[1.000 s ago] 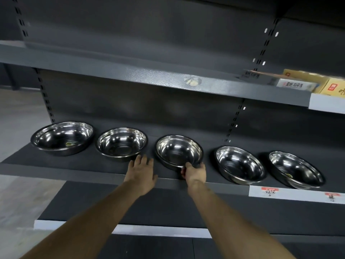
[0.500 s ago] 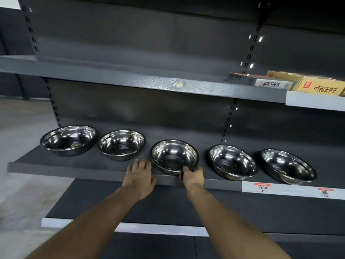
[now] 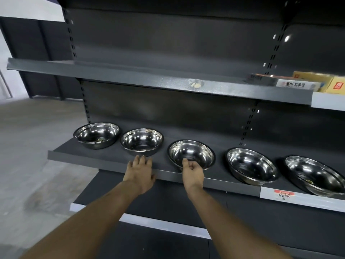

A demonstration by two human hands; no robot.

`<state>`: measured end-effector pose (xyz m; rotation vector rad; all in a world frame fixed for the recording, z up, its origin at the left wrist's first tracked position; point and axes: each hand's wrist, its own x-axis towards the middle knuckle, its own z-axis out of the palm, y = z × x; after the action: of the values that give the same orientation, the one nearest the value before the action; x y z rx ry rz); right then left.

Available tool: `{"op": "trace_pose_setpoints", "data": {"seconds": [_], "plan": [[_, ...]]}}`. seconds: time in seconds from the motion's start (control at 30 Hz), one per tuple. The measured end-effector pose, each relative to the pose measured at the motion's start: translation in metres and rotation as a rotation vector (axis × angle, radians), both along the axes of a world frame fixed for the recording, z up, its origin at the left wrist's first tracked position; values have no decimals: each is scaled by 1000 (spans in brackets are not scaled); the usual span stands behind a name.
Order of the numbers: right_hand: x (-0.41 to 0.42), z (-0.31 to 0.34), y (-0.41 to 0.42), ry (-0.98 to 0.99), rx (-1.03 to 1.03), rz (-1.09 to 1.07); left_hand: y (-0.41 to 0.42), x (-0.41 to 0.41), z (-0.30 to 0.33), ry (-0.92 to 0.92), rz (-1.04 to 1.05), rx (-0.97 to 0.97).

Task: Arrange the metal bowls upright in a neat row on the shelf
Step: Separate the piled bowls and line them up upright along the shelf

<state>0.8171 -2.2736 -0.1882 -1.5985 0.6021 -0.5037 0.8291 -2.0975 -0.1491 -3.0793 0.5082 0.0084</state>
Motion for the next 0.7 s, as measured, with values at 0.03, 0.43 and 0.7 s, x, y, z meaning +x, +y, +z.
{"op": "trace_pose_setpoints", "data": {"seconds": [0.03,0.43,0.7], "plan": [[3,0,8,11,38,64,5,2,-1,-2,10,-2],[70,-6,101,188,214,289,97,69,-18,-15,51,-99],[136,-1,159,94,336,-18,163,142,-12,-32,-19,-98]]}}
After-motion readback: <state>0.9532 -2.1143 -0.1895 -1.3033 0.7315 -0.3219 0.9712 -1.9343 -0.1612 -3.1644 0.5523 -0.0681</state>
